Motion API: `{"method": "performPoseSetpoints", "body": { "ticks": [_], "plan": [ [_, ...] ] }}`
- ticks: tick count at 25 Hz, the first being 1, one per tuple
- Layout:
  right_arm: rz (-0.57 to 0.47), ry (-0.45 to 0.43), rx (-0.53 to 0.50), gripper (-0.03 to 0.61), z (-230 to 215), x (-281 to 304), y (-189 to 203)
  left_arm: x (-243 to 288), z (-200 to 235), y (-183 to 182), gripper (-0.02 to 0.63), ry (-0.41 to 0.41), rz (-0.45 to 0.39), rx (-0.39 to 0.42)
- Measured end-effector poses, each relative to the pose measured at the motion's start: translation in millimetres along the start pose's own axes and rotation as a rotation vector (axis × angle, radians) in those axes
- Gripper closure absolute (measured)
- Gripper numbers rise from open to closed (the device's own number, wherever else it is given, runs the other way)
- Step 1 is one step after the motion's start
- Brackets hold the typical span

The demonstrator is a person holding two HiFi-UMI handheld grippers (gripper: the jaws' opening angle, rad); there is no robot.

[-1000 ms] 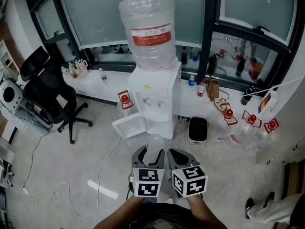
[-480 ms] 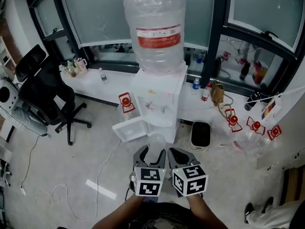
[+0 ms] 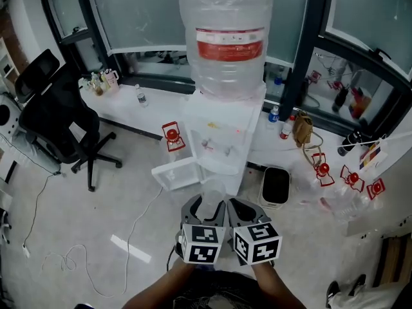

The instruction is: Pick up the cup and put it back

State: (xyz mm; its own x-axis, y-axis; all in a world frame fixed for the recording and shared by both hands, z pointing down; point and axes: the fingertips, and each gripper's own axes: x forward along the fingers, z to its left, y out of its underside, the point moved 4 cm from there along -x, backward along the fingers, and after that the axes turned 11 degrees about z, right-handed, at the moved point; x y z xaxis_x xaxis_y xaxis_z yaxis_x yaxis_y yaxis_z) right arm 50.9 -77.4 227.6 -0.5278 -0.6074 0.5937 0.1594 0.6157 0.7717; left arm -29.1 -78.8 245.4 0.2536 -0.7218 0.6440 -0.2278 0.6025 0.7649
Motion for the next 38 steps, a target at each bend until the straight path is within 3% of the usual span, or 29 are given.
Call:
{"method": "performPoseSetpoints", "body": {
  "ticks": [18,28,38],
  "plan": [
    [0.012,0.002,-0.034,0.556,-40.8,117.3,40.2,118.7,41.6,50.8,0.387,-0.008,-0.018,-0.026],
    [0.027,0.001,-0.023,0.555,-71.0,193.7,83.9,194.2,60.3,103.7,0.388,-0.004,0.013,-0.041],
    [0.006,-0.001,-0.060,0.555,-100.8,268.7,124.4,271.8,78.7,147.8,0.388,-0.013,-0.007,-0.008]
  ]
}}
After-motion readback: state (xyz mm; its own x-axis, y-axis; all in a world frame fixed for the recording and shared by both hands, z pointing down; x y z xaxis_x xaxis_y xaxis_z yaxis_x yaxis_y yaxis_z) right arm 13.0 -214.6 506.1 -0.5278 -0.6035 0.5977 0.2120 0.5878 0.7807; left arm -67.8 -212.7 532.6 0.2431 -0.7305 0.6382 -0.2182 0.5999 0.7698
